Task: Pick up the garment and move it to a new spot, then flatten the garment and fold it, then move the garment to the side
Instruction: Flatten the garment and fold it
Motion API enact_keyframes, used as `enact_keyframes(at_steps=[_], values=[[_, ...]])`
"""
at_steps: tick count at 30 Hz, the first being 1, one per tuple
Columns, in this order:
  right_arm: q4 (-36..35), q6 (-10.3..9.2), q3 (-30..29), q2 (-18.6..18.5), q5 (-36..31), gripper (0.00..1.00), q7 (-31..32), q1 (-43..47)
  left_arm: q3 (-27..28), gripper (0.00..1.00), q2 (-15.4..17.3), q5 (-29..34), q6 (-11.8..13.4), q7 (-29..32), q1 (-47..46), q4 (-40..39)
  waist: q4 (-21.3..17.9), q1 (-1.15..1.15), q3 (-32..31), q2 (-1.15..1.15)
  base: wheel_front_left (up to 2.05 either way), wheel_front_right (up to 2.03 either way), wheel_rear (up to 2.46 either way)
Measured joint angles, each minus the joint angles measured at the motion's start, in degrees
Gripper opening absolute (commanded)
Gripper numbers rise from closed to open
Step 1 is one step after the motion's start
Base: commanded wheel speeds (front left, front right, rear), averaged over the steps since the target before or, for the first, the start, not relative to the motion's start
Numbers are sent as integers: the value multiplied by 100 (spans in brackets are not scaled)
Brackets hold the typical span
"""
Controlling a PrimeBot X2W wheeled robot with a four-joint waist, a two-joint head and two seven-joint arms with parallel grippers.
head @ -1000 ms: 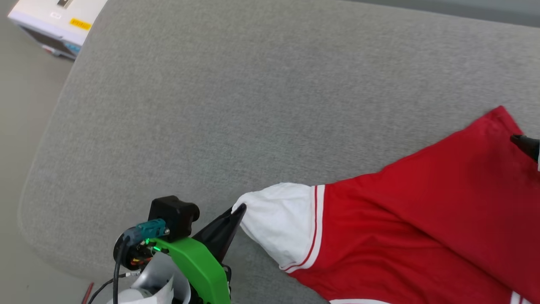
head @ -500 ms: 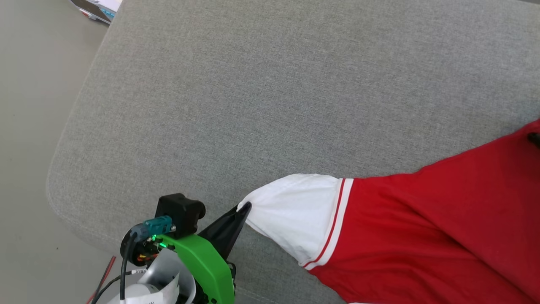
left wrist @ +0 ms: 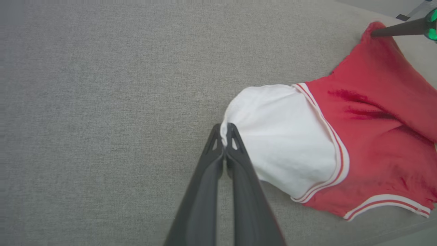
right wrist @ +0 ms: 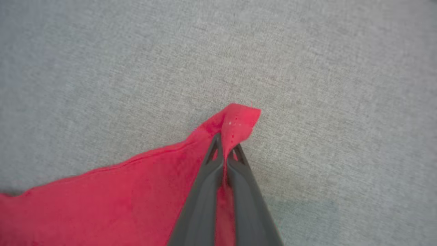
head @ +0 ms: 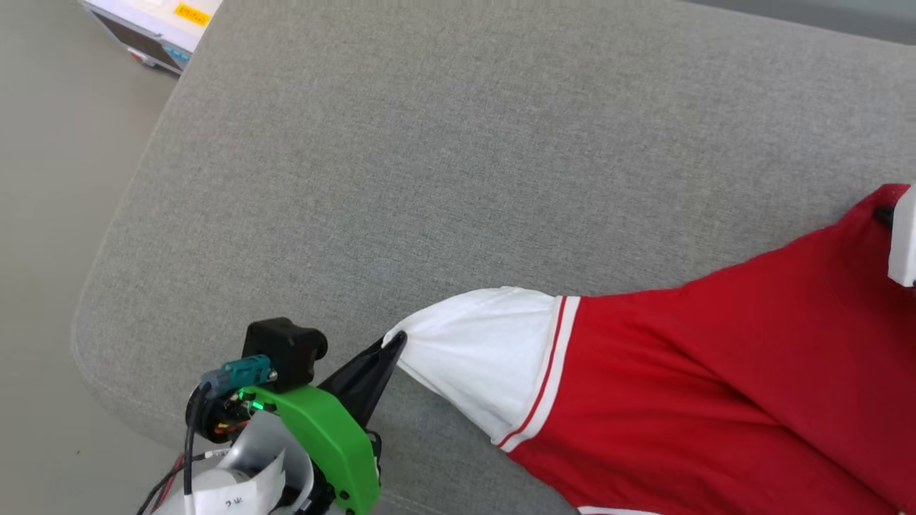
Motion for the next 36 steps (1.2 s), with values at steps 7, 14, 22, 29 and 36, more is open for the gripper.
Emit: enact_keyframes(at_steps=[7,14,22,29,36], values=[[2,0,75,-90,261,0,-829,-34,282,0,266,-81,64,70,-86,-69,-232,0,-451,0,0,0,0],[-292,0,272,-370,557,0,-1377,-42,759,0,558,-91,258,129,-439,-309,-583,0,-928,0,0,0,0],[-882,0,357,-564,788,0,-1749,-88,1292,0,727,-49,379,143,-1213,-505,-1072,0,-1398,0,0,0,0],[-1521,0,397,-601,921,0,-1845,-162,1610,0,847,241,413,71,-2016,-466,-1529,0,-1671,0,0,0,0],[-1991,0,400,-573,918,0,-1923,-341,1694,0,934,571,326,-1,-2884,-242,-1905,0,-1745,0,0,0,0]])
